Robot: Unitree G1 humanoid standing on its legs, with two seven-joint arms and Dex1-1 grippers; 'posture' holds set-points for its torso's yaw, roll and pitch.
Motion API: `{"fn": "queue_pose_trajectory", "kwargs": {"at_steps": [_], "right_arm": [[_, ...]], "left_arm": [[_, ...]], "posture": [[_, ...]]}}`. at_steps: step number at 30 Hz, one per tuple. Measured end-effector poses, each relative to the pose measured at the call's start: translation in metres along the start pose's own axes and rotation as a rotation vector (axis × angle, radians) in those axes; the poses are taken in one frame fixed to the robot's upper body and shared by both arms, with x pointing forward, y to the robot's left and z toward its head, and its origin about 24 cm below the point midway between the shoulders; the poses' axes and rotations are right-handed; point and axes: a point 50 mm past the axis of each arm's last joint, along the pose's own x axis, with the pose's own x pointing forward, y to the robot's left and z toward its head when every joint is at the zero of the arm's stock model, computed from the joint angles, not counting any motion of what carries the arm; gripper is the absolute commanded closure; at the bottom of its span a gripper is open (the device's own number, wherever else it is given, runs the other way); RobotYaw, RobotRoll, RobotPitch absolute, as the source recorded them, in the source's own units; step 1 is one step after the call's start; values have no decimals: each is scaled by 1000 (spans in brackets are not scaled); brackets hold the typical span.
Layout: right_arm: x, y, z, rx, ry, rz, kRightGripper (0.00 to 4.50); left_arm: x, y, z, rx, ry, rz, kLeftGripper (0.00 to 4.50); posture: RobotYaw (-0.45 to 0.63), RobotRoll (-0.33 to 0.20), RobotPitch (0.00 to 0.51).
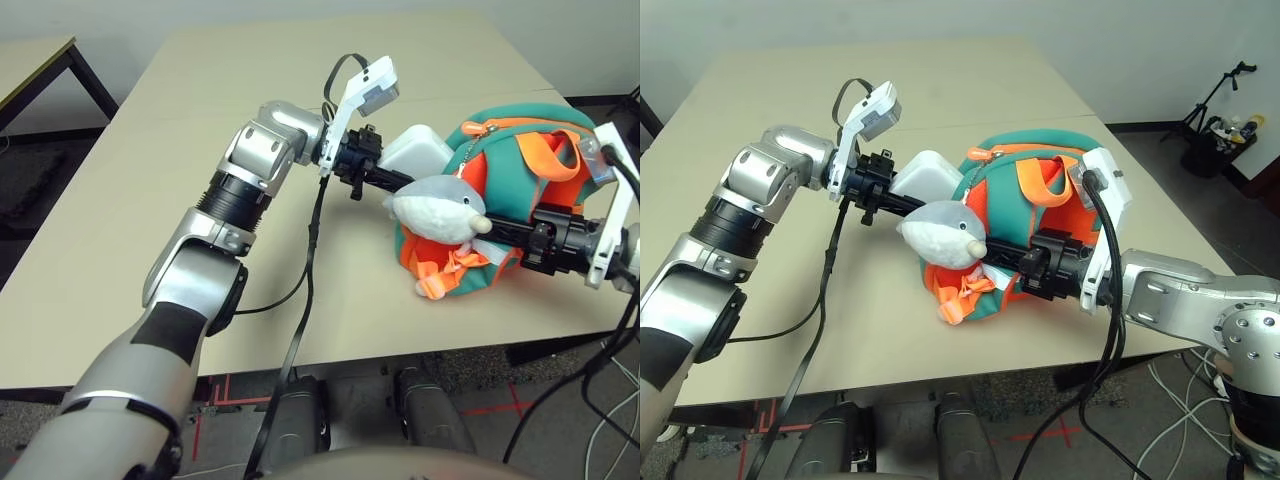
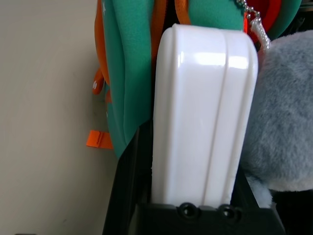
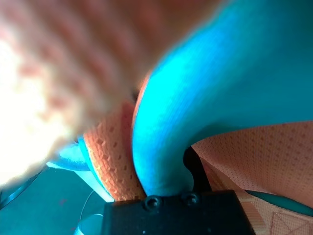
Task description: Put the pencil case into the backpack and zip it.
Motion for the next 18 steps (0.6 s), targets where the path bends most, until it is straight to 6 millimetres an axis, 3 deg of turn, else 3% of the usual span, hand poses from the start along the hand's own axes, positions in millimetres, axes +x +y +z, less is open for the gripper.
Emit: {"fn": "queue_pose_trajectory", "kwargs": {"at_steps": [5, 10, 13, 18], "right_arm": [[0, -1, 1, -3, -2, -2, 4338], [0, -3, 1, -9, -1, -8, 4338], [0, -4, 2, -13, -2, -8, 4338], [1, -4, 2, -11, -8, 0, 4338]], "left_arm": [[-9, -5, 4, -71, -18, -16, 1572], [-45, -15, 29, -104, -115, -28, 0], [-60, -16, 44, -87, -163, -9, 412], [-65, -5, 41, -75, -158, 62, 2131]], "posture": [[-104, 0, 74], [-93, 0, 72], [-90, 0, 71], [-93, 0, 70]]}}
